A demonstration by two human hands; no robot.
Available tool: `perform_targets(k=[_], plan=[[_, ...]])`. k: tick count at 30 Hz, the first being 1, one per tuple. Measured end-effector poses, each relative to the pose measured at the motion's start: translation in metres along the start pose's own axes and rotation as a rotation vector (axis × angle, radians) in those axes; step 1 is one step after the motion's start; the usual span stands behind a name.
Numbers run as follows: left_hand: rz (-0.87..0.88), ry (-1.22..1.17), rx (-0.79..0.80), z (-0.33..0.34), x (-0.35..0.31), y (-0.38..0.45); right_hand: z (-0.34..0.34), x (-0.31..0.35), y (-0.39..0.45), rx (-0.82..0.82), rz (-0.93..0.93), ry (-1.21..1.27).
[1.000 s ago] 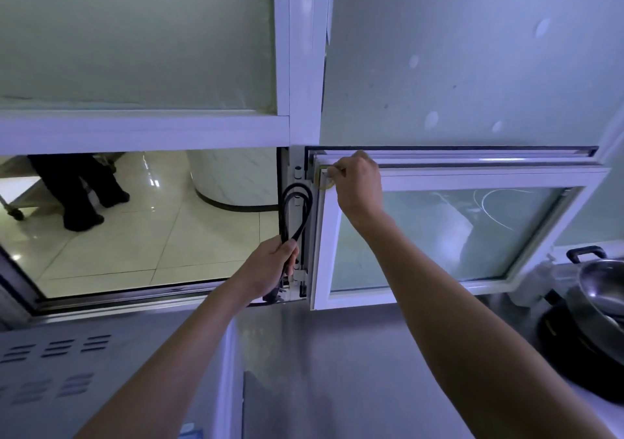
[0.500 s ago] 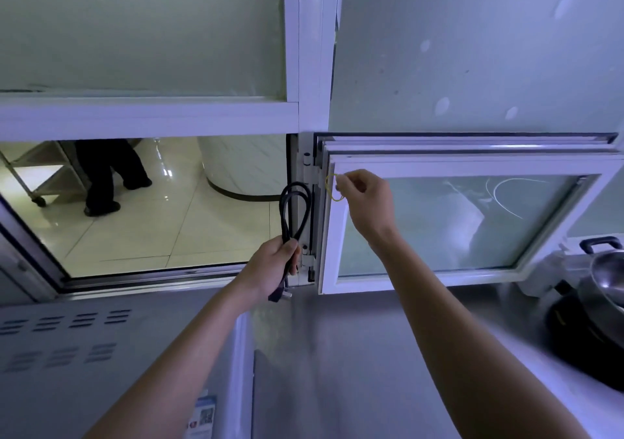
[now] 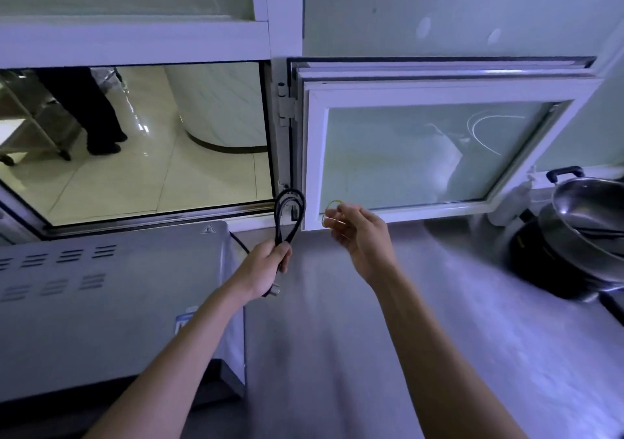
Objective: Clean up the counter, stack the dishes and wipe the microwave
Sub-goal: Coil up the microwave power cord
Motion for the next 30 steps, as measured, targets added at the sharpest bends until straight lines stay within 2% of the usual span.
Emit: perform_targets(k=[5,11,18,23,30], plan=[[-0.051,-0.007,-0.015,0.001,0.006,-0.001,-0.009,-0.007,-0.007,-0.021,0.005,0.08],[-0.026,0.057,-0.002,0.003,0.008,0.001,-0.011,-0.01,-0.007,0.018,0.003,0.067],[-0.053,0.043,0.035,0.01,0.009,-0.006,-0.009,-0.015,-0.011,0.045,-0.017,-0.079],[-0.04,0.053,0.08,0.012,0.006,-0.009,0.003,-0.011,-0.019,0.156,-0.121,-0.387],[-0.037,0.103,0.082,0.01,0.006,-0.014,0.002,-0.002,-0.015,0.158,-0.16,-0.564]])
Point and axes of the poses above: each hand's wrist, its own y-axis towards the middle knuckle, its own z-axis out of the palm, x = y × z, the point moved 7 cm from there along y, towards the middle knuckle, and after that the axes turned 7 degrees about y, right-handed, at the moved point
